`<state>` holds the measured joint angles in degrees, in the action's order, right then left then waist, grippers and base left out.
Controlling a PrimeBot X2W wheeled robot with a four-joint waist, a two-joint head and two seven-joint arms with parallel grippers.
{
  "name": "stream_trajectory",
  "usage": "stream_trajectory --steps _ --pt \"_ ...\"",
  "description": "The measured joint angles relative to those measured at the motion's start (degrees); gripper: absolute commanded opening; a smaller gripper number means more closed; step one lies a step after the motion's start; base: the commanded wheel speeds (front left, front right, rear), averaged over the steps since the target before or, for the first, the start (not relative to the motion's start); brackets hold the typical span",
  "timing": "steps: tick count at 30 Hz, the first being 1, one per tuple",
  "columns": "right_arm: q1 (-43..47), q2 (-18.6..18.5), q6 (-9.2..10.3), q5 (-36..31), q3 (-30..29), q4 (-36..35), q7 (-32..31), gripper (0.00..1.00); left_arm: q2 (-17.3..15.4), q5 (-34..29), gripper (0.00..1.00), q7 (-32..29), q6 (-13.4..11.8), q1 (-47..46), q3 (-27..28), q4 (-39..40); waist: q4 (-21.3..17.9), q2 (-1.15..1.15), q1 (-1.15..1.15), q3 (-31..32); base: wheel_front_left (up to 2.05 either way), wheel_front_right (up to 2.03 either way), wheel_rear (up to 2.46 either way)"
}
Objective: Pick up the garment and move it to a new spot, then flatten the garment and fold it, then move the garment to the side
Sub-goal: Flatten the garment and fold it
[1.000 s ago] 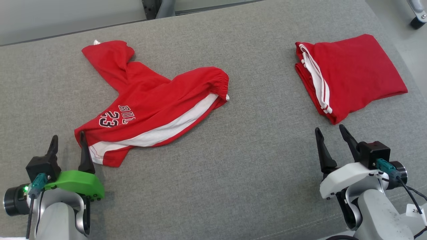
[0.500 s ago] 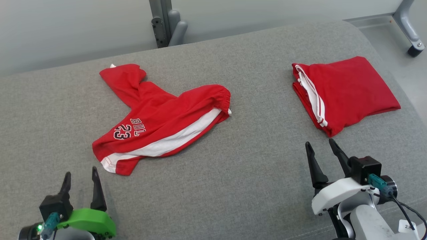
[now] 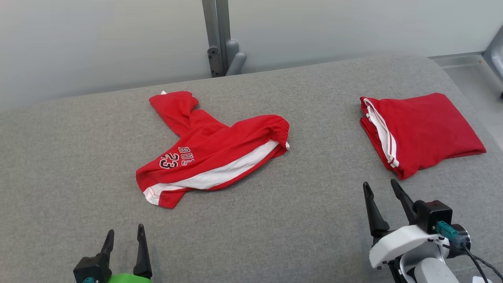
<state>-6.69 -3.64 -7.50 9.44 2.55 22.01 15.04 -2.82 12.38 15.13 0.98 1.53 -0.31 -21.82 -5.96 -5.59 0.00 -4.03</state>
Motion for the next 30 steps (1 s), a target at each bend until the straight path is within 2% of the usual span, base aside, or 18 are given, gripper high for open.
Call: stream_trajectory --steps 8,16,24,30 --pt "-0.5 0.1 0.0 -0.4 0.6 -0.3 0.0 1.0 0.0 1.2 1.0 0.0 -0.3 -1.1 -1.8 0.1 0.7 0.01 0.0 -2.0 0.0 0.0 0.0" --pt "-5.1 -0.5 0.0 -0.5 2.8 -1.4 0.0 1.0 0.0 3.3 1.0 0.0 -0.5 -8.0 -3.6 -1.7 1.2 0.02 0.0 -7.5 0.0 0.0 0.0" --pt "-7.7 -0.7 0.0 -0.5 4.1 -1.8 0.0 1.0 0.0 5.2 1.0 0.0 1.4 -13.1 -2.8 -6.3 1.2 0.02 0.0 -13.1 0.0 0.0 0.0" --pt "-8.2 -0.9 0.0 -0.2 3.5 -1.7 0.0 1.0 0.0 5.5 1.0 0.0 1.8 -15.2 -1.1 -8.1 0.6 0.02 0.0 -15.5 0.0 0.0 0.0"
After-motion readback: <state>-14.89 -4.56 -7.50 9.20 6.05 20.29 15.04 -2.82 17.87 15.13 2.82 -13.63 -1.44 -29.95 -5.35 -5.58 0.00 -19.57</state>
